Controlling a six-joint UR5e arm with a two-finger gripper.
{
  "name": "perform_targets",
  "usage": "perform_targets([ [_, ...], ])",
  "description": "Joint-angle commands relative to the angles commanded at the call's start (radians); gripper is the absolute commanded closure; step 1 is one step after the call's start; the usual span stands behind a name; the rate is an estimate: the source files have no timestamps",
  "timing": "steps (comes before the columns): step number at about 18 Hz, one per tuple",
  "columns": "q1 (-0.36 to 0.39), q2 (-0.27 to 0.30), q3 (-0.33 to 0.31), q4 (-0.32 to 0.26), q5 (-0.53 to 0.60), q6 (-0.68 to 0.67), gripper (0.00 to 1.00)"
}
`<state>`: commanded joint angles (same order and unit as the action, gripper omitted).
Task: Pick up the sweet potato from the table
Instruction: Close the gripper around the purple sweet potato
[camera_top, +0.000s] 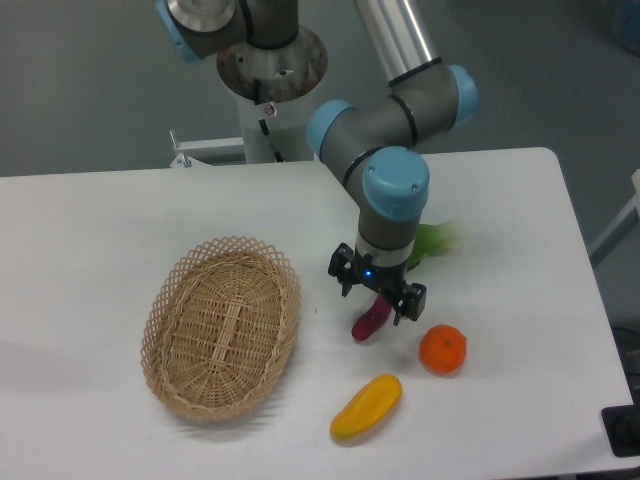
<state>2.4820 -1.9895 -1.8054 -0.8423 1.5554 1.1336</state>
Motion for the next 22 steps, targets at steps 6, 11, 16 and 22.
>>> perform_targets([
  [6, -0.011, -0.028, -0.031, 0.089, 0.003, 0.0, 0.0],
  [11, -0.015, -0.045, -0.031, 0.112, 0.003, -0.002, 0.0],
  [16, -0.015, -0.06, -0.045, 0.14, 0.005, -0.005, 0.0],
  [22, -0.015, -0.06, -0.04, 0.154, 0.005, 0.002, 0.57],
])
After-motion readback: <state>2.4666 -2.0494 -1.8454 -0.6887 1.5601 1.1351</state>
